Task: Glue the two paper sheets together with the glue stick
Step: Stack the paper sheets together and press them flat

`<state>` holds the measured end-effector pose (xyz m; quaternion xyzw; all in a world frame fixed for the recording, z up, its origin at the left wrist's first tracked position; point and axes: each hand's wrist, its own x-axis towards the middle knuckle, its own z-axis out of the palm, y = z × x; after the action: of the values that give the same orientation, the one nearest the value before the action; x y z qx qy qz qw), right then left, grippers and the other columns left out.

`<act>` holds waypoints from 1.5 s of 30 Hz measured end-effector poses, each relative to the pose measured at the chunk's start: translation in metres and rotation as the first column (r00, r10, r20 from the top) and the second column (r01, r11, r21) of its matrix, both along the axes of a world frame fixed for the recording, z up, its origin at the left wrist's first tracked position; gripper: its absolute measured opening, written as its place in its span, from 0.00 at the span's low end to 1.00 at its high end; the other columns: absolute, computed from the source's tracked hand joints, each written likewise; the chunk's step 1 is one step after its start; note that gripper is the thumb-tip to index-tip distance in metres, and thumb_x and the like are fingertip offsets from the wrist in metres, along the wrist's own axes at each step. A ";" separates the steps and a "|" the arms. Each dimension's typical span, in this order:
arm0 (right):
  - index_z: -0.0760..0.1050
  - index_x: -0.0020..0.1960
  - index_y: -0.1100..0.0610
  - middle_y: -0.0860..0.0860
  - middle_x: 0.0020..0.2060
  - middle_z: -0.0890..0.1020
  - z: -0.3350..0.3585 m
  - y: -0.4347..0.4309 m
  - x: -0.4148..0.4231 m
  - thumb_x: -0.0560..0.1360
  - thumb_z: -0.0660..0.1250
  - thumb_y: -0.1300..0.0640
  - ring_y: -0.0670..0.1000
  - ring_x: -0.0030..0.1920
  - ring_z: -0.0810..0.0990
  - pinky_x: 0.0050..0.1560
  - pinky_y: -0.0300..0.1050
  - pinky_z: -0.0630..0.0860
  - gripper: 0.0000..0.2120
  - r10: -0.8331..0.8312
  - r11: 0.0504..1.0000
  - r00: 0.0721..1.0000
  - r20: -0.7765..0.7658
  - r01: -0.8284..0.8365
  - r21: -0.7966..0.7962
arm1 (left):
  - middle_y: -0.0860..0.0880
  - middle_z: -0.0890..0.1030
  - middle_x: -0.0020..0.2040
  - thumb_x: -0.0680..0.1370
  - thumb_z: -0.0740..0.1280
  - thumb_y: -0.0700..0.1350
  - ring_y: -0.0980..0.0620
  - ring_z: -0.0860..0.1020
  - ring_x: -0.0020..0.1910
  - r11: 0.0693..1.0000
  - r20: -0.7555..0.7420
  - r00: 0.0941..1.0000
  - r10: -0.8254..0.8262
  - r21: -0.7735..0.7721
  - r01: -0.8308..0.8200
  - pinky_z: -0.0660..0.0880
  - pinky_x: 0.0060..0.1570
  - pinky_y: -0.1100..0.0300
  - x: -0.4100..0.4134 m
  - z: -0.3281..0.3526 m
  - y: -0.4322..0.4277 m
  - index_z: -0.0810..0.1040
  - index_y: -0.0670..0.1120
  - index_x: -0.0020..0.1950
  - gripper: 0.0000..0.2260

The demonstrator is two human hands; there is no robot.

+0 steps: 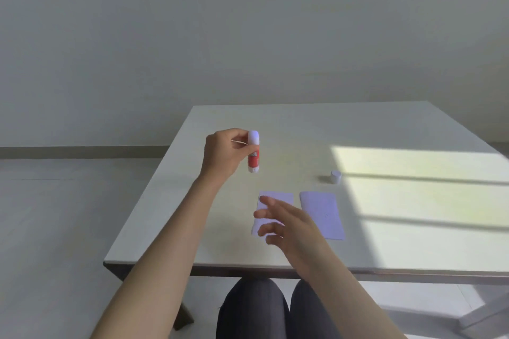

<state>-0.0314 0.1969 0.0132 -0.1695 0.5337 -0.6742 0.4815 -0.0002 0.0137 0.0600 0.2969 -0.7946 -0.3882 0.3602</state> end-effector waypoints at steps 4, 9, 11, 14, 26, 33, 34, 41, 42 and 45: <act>0.80 0.58 0.50 0.44 0.45 0.79 -0.027 0.006 0.010 0.75 0.66 0.52 0.44 0.40 0.75 0.42 0.29 0.69 0.12 0.052 0.976 0.633 -0.772 0.132 0.173 | 0.51 0.86 0.42 0.68 0.73 0.45 0.53 0.84 0.43 0.991 0.140 0.981 0.132 -0.031 -0.129 0.76 0.46 0.59 -0.009 -0.024 -0.017 0.83 0.46 0.44 0.06; 0.66 0.69 0.50 0.47 0.62 0.71 -0.046 0.007 0.010 0.75 0.56 0.38 0.53 0.61 0.67 0.56 0.44 0.63 0.27 0.443 0.874 -0.070 -0.894 0.254 0.414 | 0.51 0.85 0.42 0.68 0.72 0.46 0.52 0.82 0.41 0.989 0.174 0.974 0.149 -0.037 -0.145 0.72 0.41 0.62 -0.014 -0.043 -0.022 0.82 0.45 0.43 0.07; 0.66 0.68 0.52 0.49 0.60 0.70 -0.046 0.005 0.012 0.73 0.55 0.34 0.55 0.59 0.68 0.55 0.46 0.64 0.31 0.482 0.858 -0.109 -0.869 0.261 0.443 | 0.52 0.85 0.42 0.68 0.73 0.46 0.53 0.81 0.40 0.989 0.179 0.973 0.144 -0.036 -0.140 0.70 0.40 0.62 -0.013 -0.046 -0.023 0.81 0.46 0.43 0.07; 0.79 0.52 0.52 0.47 0.47 0.78 -0.044 0.007 0.014 0.64 0.64 0.32 0.53 0.46 0.77 0.44 0.44 0.73 0.28 0.380 0.905 -0.249 -0.891 0.298 0.303 | 0.55 0.82 0.39 0.67 0.73 0.46 0.56 0.80 0.38 0.991 0.170 0.976 0.137 -0.033 -0.133 0.69 0.38 0.63 -0.012 -0.048 -0.024 0.81 0.47 0.42 0.07; 0.72 0.25 0.52 0.46 0.23 0.72 -0.043 0.017 0.024 0.54 0.73 0.65 0.51 0.27 0.72 0.30 0.41 0.72 0.12 0.087 0.993 -0.465 -0.881 0.106 0.042 | 0.51 0.80 0.52 0.68 0.75 0.51 0.51 0.81 0.48 0.998 0.150 0.987 0.049 0.029 -0.054 0.74 0.49 0.58 -0.004 -0.056 -0.026 0.72 0.49 0.66 0.28; 0.79 0.37 0.59 0.48 0.27 0.82 0.012 0.040 -0.017 0.71 0.69 0.66 0.43 0.26 0.78 0.29 0.29 0.72 0.06 -0.437 0.876 0.591 -0.678 0.450 -0.172 | 0.55 0.82 0.35 0.76 0.65 0.53 0.54 0.80 0.32 0.923 -0.125 0.959 0.253 0.330 -0.200 0.74 0.34 0.59 0.051 -0.046 0.025 0.79 0.48 0.42 0.10; 0.78 0.39 0.62 0.51 0.26 0.82 0.016 0.042 -0.024 0.72 0.68 0.66 0.46 0.26 0.79 0.28 0.33 0.75 0.04 -0.469 0.870 0.681 -0.562 0.464 -0.163 | 0.53 0.83 0.34 0.77 0.65 0.51 0.53 0.80 0.30 0.901 -0.124 0.971 0.205 0.412 -0.138 0.74 0.31 0.60 0.058 -0.048 0.038 0.79 0.47 0.40 0.10; 0.76 0.42 0.68 0.56 0.29 0.82 0.010 0.041 -0.019 0.74 0.65 0.68 0.55 0.31 0.83 0.32 0.41 0.80 0.04 -0.477 0.876 0.875 -0.086 0.464 -0.131 | 0.50 0.86 0.35 0.74 0.70 0.42 0.53 0.85 0.35 0.771 -0.175 0.984 -0.040 0.621 0.142 0.77 0.30 0.66 0.047 -0.040 0.098 0.83 0.44 0.43 0.04; 0.76 0.42 0.67 0.56 0.30 0.82 0.008 0.042 -0.018 0.75 0.65 0.68 0.55 0.31 0.83 0.32 0.41 0.80 0.04 -0.473 0.877 0.878 -0.076 0.461 -0.133 | 0.50 0.86 0.34 0.73 0.70 0.41 0.54 0.84 0.34 0.780 -0.169 0.985 -0.033 0.612 0.131 0.76 0.30 0.67 0.044 -0.039 0.098 0.83 0.44 0.42 0.02; 0.77 0.41 0.65 0.55 0.30 0.82 0.006 0.047 -0.022 0.75 0.65 0.66 0.54 0.31 0.83 0.33 0.42 0.80 0.05 -0.440 0.896 0.891 -0.113 0.429 -0.113 | 0.52 0.85 0.33 0.73 0.71 0.39 0.56 0.83 0.31 0.809 -0.138 0.990 -0.027 0.579 0.103 0.74 0.28 0.67 0.036 -0.037 0.095 0.82 0.45 0.40 0.03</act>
<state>-0.0534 0.2439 0.0188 -0.1114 0.5604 -0.7737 0.2736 0.0362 0.1091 0.0228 0.3412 -0.6229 -0.6432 0.2863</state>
